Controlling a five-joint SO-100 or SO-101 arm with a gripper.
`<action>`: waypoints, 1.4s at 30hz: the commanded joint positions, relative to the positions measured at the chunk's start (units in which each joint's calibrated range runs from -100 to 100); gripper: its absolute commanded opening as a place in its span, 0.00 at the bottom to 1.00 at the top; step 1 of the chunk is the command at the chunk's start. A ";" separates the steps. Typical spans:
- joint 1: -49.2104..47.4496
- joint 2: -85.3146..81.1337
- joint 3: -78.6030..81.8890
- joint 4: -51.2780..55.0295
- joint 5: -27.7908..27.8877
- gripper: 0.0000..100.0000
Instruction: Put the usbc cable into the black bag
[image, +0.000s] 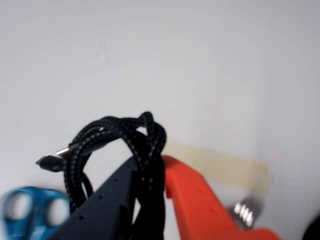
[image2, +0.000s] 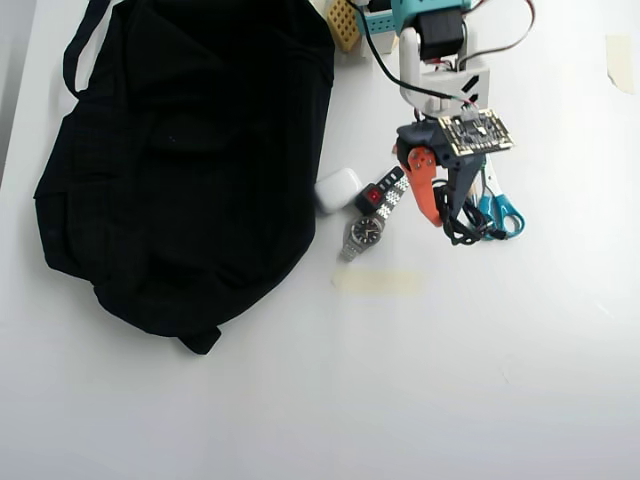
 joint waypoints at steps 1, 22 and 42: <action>-0.10 -10.39 -1.73 11.60 -5.98 0.02; 5.89 -34.79 0.88 41.92 -20.55 0.02; 33.19 -49.81 11.66 41.66 -13.42 0.02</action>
